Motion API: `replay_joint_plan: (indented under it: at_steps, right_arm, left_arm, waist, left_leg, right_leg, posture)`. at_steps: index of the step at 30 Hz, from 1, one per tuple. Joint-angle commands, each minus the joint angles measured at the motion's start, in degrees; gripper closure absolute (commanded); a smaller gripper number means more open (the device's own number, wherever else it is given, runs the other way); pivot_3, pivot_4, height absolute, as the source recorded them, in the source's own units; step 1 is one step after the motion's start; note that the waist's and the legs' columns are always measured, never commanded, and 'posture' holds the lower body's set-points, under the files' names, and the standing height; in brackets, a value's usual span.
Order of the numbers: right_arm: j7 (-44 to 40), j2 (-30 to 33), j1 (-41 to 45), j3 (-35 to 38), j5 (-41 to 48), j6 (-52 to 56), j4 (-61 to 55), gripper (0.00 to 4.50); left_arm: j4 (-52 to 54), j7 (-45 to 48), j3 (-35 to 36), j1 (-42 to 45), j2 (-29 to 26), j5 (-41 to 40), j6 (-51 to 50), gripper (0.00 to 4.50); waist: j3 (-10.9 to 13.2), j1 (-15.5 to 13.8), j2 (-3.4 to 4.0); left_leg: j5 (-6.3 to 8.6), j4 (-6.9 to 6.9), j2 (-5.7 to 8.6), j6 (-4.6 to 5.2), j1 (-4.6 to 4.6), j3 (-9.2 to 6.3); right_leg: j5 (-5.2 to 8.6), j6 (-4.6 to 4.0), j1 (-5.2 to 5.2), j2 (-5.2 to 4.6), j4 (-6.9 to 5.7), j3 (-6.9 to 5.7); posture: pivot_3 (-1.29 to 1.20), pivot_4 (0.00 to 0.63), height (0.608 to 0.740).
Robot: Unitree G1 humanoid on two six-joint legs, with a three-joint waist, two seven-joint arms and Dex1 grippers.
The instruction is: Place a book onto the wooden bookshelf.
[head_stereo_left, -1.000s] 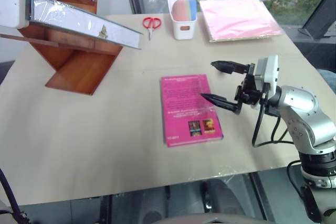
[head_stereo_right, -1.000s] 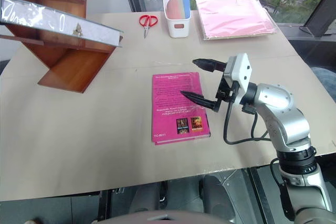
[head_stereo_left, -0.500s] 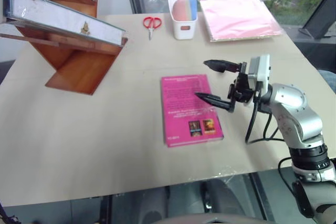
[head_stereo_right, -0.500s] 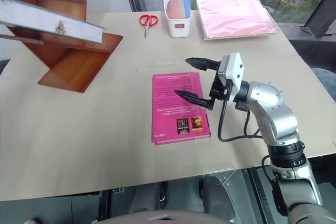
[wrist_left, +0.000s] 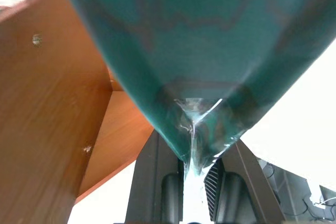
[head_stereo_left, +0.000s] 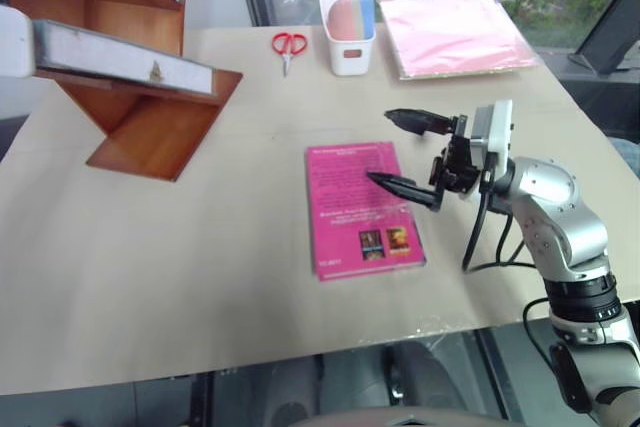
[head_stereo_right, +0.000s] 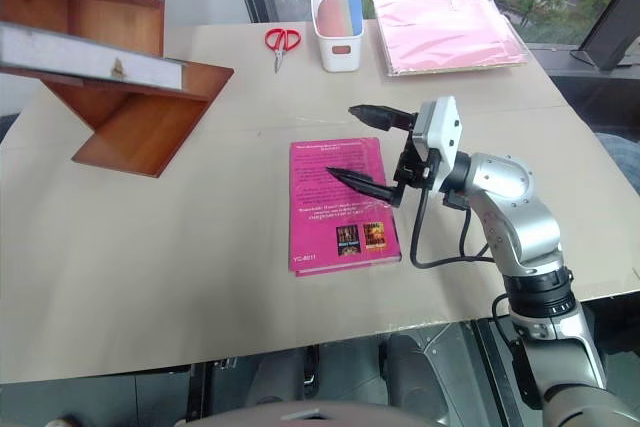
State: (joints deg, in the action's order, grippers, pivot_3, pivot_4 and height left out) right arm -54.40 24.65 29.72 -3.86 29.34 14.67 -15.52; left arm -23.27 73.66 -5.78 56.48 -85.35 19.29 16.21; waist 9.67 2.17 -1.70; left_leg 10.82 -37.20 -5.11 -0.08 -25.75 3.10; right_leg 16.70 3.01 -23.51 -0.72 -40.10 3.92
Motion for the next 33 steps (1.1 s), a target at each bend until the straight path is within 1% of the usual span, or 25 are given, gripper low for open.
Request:
replay_joint_plan:
  at_steps: [1, 4, 11, 13, 14, 15, 16, 17, 18, 19, 20, 21, 28, 33]
  right_arm:
    - [1.25, -0.03, 0.17, 0.08, 1.06, 1.11, -3.88, 0.0]
    - [2.66, 0.1, 0.03, -0.18, 1.08, 3.11, -5.52, 0.0]
    - [4.76, 0.25, 0.15, 0.07, 2.14, 7.16, -7.76, 0.0]
    - [4.67, 0.6, 0.28, 0.3, 2.43, 7.78, -7.93, 0.0]
    - [4.62, 0.74, 0.27, 0.36, 2.55, 8.04, -8.0, 0.0]
    - [4.56, 0.81, 0.34, 0.32, 2.58, 8.22, -7.91, 0.0]
    - [4.52, 0.88, 0.35, 0.28, 2.59, 8.31, -7.87, 0.0]
    - [4.52, 0.92, 0.4, 0.26, 2.65, 8.38, -7.83, 0.0]
    - [4.53, 0.93, 0.5, 0.24, 2.7, 8.43, -7.78, 0.0]
    - [4.51, 0.91, 0.54, 0.2, 2.73, 8.46, -7.74, 0.0]
    - [4.5, 0.88, 0.57, 0.18, 2.74, 8.5, -7.71, 0.0]
    - [4.32, 0.85, 0.57, 0.12, 2.77, 8.45, -7.61, 0.0]
    - [2.85, 0.37, 1.67, -0.34, 1.91, 6.78, -5.4, 0.0]
    - [2.09, 0.33, 2.07, -0.37, 1.62, 5.99, -4.37, 0.0]
  left_arm:
    - [3.4, -2.16, 1.54, -2.01, 1.11, 0.65, -3.91, 4.41]
    - [5.46, -1.96, 2.07, -3.32, 2.03, 0.01, -5.58, 4.41]
    - [6.54, -1.8, 2.19, -5.47, 3.92, -0.17, -10.34, 4.41]
    - [6.92, -1.76, 2.61, -6.74, 3.67, 0.07, -11.72, 3.42]
    - [7.05, -2.1, 2.9, -7.64, 3.4, 0.29, -11.95, 3.09]
    - [7.05, -2.54, 3.19, -8.53, 3.13, 0.47, -12.18, 2.63]
    - [7.3, -2.8, 3.46, -9.38, 2.81, 0.57, -12.69, 2.34]
    - [7.61, -3.2, 3.81, -9.93, 2.68, 0.55, -13.25, 1.66]
    - [7.92, -3.72, 4.18, -10.33, 2.64, 0.45, -13.72, 1.24]
    - [8.28, -4.09, 4.57, -10.83, 2.53, 0.33, -14.16, 1.2]
    - [8.55, -4.36, 4.85, -11.21, 2.44, 0.22, -14.45, 0.37]
    - [8.76, -4.69, 5.18, -11.61, 2.37, -0.01, -14.68, 0.06]
    - [9.21, -7.44, 7.09, -11.93, 1.85, -1.17, -15.77, 0.02]
    - [9.15, -6.69, 7.61, -9.83, 1.21, -3.05, -14.95, 0.02]
  waist:
    - [0.0, -0.01, 0.0]
    - [-0.01, -0.13, 0.04]
    - [-0.03, -1.06, 0.07]
    - [-0.03, -1.17, 0.08]
    - [-0.03, -1.17, 0.09]
    - [-0.03, -1.13, 0.08]
    - [-0.03, -1.11, 0.08]
    - [-0.03, -1.12, 0.07]
    - [-0.03, -1.19, 0.07]
    - [-0.03, -1.28, 0.07]
    - [-0.03, -1.31, 0.07]
    - [-0.03, -1.31, 0.07]
    - [-0.03, -1.31, 0.06]
    - [-0.02, -1.31, 0.04]
  left_leg:
    - [0.0, 0.0, 0.0, 0.0, -0.01, 0.0]
    - [0.0, 0.0, 0.01, 0.0, 0.02, 0.01]
    - [0.0, -0.11, 0.03, 0.0, 0.06, 0.03]
    - [0.0, -0.13, 0.03, 0.0, 0.09, 0.06]
    - [0.0, -0.13, 0.03, 0.0, 0.11, 0.08]
    - [0.0, -0.13, 0.03, 0.0, 0.12, 0.1]
    - [0.0, -0.13, 0.02, 0.0, 0.12, 0.1]
    - [0.0, -0.13, 0.02, 0.0, 0.11, 0.11]
    - [0.0, -0.13, 0.02, 0.0, 0.11, 0.11]
    - [0.0, -0.13, 0.02, 0.0, 0.1, 0.11]
    - [0.0, -0.13, 0.02, 0.0, 0.11, 0.11]
    - [0.0, -0.13, 0.02, 0.0, 0.11, 0.11]
    - [0.0, -0.15, 0.02, 0.0, 0.1, 0.12]
    - [0.0, -0.15, 0.02, -0.01, 0.07, 0.13]
  right_leg:
    - [0.0, 0.0, 0.0, 0.0, 0.0, 0.0]
    - [0.0, 0.0, -0.01, 0.0, -0.04, 0.01]
    - [0.0, 0.0, -0.01, -0.01, -0.22, 0.02]
    - [0.0, 0.0, -0.01, -0.01, -0.25, 0.05]
    - [0.0, -0.01, -0.01, -0.01, -0.28, 0.07]
    - [0.01, -0.01, -0.03, -0.01, -0.32, 0.1]
    - [0.01, -0.01, -0.06, 0.0, -0.34, 0.11]
    - [0.01, -0.01, -0.09, 0.01, -0.39, 0.12]
    - [0.01, -0.02, -0.09, 0.01, -0.4, 0.12]
    - [0.01, -0.02, -0.09, 0.01, -0.42, 0.12]
    - [0.01, -0.02, -0.09, 0.01, -0.42, 0.12]
    - [0.01, -0.02, -0.09, 0.01, -0.42, 0.12]
    - [0.01, -0.02, -0.1, 0.01, -0.42, 0.13]
    - [0.01, -0.02, -0.11, 0.0, -0.4, 0.13]
  posture:
    - [0.0, 0.15, 0.74]
    - [0.0, 0.15, 0.74]
    - [0.0, 0.15, 0.74]
    - [0.0, 0.15, 0.74]
    - [0.0, 0.15, 0.74]
    - [0.0, 0.15, 0.74]
    - [0.0, 0.15, 0.74]
    - [0.0, 0.15, 0.74]
    - [0.0, 0.15, 0.74]
    - [0.0, 0.15, 0.74]
    - [0.0, 0.15, 0.74]
    - [0.0, 0.15, 0.74]
    - [0.0, 0.15, 0.74]
    - [0.0, 0.15, 0.74]
